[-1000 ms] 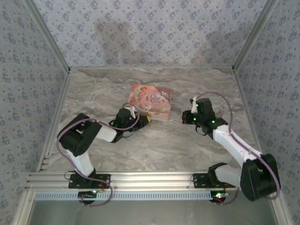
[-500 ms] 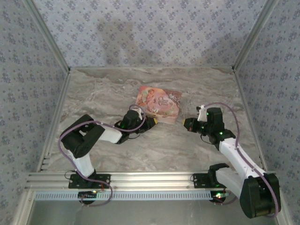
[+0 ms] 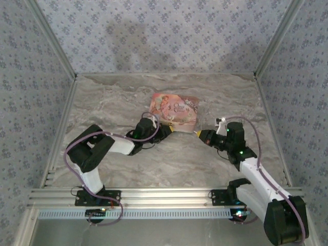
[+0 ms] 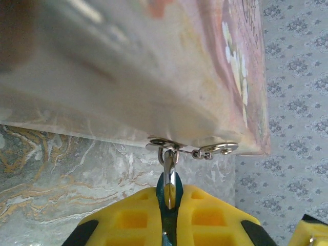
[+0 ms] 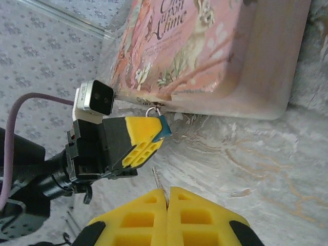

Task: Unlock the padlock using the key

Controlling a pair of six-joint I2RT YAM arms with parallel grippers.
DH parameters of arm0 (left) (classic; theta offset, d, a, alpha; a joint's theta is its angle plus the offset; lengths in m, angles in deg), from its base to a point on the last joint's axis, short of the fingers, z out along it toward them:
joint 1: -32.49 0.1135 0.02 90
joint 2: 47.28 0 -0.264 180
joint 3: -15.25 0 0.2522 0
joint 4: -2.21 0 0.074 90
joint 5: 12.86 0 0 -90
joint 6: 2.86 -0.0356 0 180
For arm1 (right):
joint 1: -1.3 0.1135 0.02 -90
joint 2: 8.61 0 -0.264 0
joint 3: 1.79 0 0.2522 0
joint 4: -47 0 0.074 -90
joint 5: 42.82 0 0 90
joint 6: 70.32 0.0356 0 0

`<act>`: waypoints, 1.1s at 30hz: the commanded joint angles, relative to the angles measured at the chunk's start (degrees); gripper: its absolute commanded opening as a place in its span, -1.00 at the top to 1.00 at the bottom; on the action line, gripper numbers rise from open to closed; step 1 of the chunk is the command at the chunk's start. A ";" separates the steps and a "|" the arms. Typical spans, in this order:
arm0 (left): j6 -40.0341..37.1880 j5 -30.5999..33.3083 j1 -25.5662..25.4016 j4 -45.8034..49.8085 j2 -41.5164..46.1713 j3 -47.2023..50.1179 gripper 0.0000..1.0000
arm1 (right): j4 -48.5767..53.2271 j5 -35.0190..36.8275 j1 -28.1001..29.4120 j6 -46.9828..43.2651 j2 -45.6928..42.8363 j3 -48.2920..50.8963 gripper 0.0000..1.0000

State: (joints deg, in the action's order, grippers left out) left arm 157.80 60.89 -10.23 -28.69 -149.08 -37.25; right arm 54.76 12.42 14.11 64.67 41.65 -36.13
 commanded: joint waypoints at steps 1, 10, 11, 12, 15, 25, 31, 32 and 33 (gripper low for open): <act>2.62 -0.98 0.36 -2.15 0.86 -2.65 0.89 | -8.32 0.32 1.47 8.32 -0.05 2.63 1.00; 2.57 -0.68 0.81 -0.86 1.91 -3.09 0.89 | -14.28 3.04 4.82 16.76 -0.55 1.61 1.00; 2.62 -0.65 0.81 -0.87 1.95 -3.09 0.89 | -14.70 3.03 4.87 17.45 -0.73 1.08 1.00; 2.69 -0.59 0.80 -0.93 1.95 -3.09 0.89 | -15.19 2.95 4.90 18.13 -0.86 0.61 1.00; 2.77 -0.62 0.93 -1.07 1.87 -3.09 0.88 | -15.60 2.76 5.11 19.29 -1.43 -1.01 1.00; 3.59 -0.68 0.94 -1.83 2.04 -3.14 0.88 | -23.73 2.62 5.53 23.67 1.92 0.03 1.00; 3.98 -0.77 0.91 -1.92 2.76 -3.40 0.88 | -27.26 5.14 7.43 24.93 4.90 2.41 1.00; 3.97 -0.69 0.90 -1.92 2.88 -3.45 0.88 | -27.69 5.77 7.88 25.21 5.27 2.80 1.00; 4.07 -0.67 0.92 -1.83 3.04 -3.51 0.88 | -27.81 6.38 8.67 25.19 5.70 3.04 1.00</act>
State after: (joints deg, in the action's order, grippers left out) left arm 160.37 60.87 -9.64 -27.07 -148.95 -38.22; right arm 30.32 16.55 21.50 88.39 46.68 -34.27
